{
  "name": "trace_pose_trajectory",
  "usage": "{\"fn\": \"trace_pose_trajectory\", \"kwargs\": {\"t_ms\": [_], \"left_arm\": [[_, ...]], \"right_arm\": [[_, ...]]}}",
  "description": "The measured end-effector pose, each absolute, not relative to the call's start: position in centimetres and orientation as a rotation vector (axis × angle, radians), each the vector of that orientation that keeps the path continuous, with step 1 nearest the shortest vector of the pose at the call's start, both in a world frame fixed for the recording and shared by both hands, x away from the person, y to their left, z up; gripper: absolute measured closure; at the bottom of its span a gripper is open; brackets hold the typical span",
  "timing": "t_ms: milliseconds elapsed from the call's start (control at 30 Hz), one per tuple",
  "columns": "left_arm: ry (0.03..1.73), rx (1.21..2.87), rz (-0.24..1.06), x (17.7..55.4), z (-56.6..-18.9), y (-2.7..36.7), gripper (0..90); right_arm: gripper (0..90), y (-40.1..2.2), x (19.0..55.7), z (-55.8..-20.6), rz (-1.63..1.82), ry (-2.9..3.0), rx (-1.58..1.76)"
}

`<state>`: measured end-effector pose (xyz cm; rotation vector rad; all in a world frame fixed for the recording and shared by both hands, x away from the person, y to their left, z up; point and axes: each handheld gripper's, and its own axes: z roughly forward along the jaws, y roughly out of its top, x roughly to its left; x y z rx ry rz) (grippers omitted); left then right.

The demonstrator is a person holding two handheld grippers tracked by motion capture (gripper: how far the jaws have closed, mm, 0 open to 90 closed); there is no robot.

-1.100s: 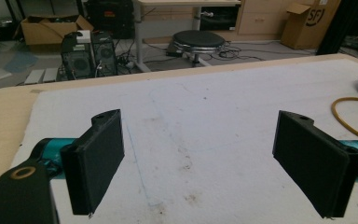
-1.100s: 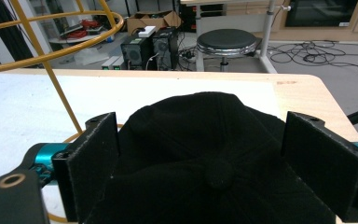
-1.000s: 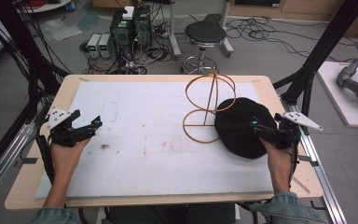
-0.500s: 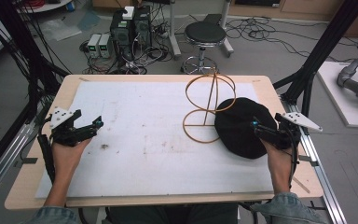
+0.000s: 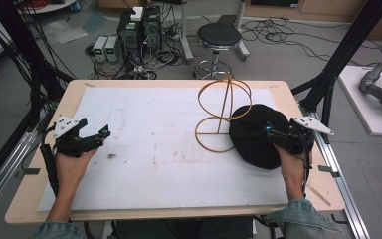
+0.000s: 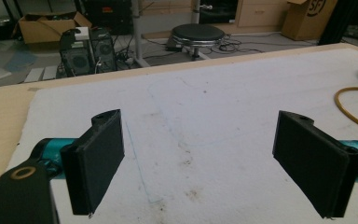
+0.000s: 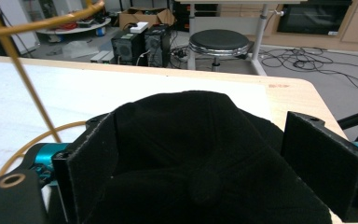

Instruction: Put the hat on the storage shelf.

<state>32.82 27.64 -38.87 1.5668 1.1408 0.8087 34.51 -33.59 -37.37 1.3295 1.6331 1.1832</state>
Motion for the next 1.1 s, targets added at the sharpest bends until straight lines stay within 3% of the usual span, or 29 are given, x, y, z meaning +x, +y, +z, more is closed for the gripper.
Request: {"fn": "trace_pose_trajectory", "kwargs": {"t_ms": [633, 800, 967, 1033, 1067, 1100], "left_arm": [[1.141, 1.561, 0.812, 32.8, -38.9, 27.7, 16.8], [1.139, 1.564, 0.812, 32.8, -38.9, 27.8, 16.8], [1.138, 1.563, 0.814, 32.7, -38.9, 27.8, 16.9], [1.138, 1.562, 0.812, 32.7, -38.9, 27.8, 16.9], [1.138, 1.561, 0.812, 32.7, -38.8, 27.8, 16.9], [1.138, 1.560, 0.812, 32.7, -38.8, 27.8, 16.9]], "right_arm": [[14.7, -34.0, 35.9, -40.6, 1.133, 1.694, 1.434], [21.9, -33.8, 36.0, -40.8, 1.119, 1.693, 1.455], [37.9, -33.8, 36.1, -41.1, 1.092, 1.689, 1.457], [40.4, -33.7, 36.0, -41.1, 1.080, 1.691, 1.451], [46.5, -33.7, 36.0, -41.1, 1.074, 1.690, 1.448], [46.5, -33.7, 36.0, -41.1, 1.074, 1.690, 1.448]]}}
